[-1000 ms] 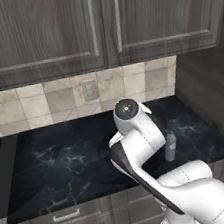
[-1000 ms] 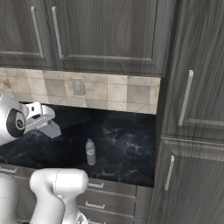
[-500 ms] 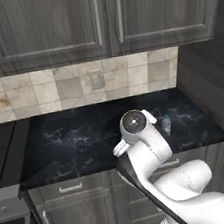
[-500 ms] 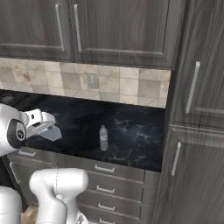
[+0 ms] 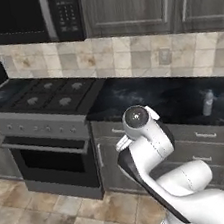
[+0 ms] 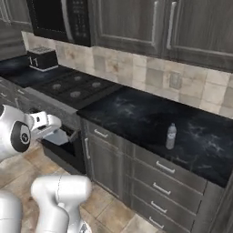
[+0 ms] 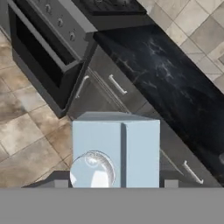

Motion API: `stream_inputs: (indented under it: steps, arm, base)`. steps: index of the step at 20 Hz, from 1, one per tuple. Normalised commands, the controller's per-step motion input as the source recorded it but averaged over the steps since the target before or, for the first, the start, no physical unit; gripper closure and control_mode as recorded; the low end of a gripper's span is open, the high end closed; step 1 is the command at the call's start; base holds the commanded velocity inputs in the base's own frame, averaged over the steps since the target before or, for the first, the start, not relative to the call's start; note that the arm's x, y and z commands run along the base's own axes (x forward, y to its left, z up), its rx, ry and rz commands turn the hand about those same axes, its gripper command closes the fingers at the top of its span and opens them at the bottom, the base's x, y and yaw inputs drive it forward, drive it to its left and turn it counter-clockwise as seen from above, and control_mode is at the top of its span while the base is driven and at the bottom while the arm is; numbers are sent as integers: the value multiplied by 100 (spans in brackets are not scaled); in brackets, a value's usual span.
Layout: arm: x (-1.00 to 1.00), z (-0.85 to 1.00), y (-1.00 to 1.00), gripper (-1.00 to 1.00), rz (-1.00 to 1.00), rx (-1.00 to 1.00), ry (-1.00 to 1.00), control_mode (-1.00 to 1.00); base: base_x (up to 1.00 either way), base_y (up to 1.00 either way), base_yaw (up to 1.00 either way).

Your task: Move the drinks to the dining counter.

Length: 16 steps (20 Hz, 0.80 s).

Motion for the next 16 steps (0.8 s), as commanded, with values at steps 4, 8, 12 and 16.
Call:
stream_inputs:
  steps: [4, 8, 12, 16]
  arm:
    - [0, 0, 0, 100, 0, 0, 0, 100]
    - [0, 0, 0, 100, 0, 0, 0, 100]
    - [0, 0, 0, 100, 0, 0, 0, 100]
    - [0, 0, 0, 100, 0, 0, 0, 100]
  base:
    - [-26, 0, 94]
    - [-2, 0, 99]
    - [0, 0, 100]
    - [0, 0, 100]
